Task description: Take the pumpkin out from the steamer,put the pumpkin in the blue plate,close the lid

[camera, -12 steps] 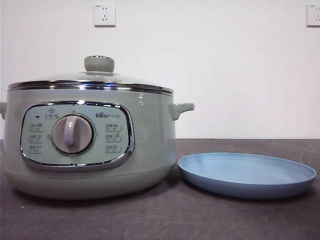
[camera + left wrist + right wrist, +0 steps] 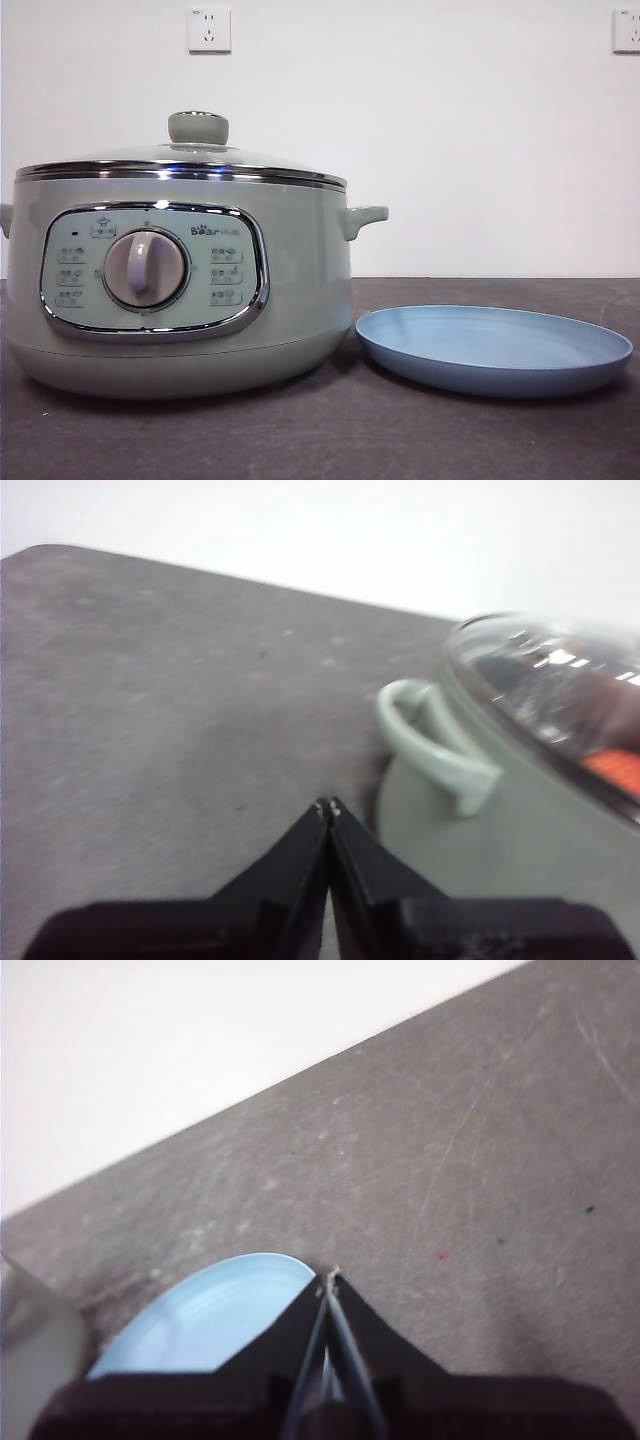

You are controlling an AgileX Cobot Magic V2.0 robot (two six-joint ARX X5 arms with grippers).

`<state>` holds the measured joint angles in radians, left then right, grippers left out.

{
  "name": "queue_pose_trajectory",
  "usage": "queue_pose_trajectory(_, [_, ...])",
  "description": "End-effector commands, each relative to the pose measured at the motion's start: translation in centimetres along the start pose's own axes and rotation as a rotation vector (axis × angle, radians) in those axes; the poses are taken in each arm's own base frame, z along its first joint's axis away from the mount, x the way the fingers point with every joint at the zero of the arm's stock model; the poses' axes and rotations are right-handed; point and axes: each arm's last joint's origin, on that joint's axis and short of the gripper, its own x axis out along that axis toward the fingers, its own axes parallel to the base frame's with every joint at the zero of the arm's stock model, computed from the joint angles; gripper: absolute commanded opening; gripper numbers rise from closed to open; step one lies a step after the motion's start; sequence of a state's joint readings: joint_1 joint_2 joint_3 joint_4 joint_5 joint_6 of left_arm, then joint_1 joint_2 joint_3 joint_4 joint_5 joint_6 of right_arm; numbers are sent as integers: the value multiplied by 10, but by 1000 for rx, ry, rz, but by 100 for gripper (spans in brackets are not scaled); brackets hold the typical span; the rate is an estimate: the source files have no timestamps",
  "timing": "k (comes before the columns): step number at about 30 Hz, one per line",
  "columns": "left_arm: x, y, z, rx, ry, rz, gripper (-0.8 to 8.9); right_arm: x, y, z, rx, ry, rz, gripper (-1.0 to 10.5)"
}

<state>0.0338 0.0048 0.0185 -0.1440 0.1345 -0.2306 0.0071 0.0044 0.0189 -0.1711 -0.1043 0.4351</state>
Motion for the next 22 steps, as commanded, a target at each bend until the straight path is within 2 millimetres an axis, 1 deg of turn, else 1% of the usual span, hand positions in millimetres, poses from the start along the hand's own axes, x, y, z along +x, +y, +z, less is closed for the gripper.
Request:
queue_pose_trajectory(1, [1, 0, -2, -61, -1, -22, -6, 1, -1, -3, 85, 12, -2, -3])
queue_pose_trajectory(4, [-1, -1, 3, -92, -18, -25, -7, -1, 2, 3, 133, 15, 25, -10])
queue_pose_trajectory(11, [-10, -10, 36, -128, -66, -40, -7, -7, 16, 30, 137, 12, 57, -10])
queue_pose_trajectory(16, [-11, -17, 65, -124, -68, -40, -7, -6, 28, 56, 96, 18, 54, -10])
queue_pose_trajectory(18, [-9, -19, 75, -118, -56, -37, -7, -5, 33, 66, 65, 22, 55, -9])
queue_pose_trajectory(22, [1, -24, 98, -52, -12, -60, -7, 1, 47, 94, -29, 44, 100, -9])
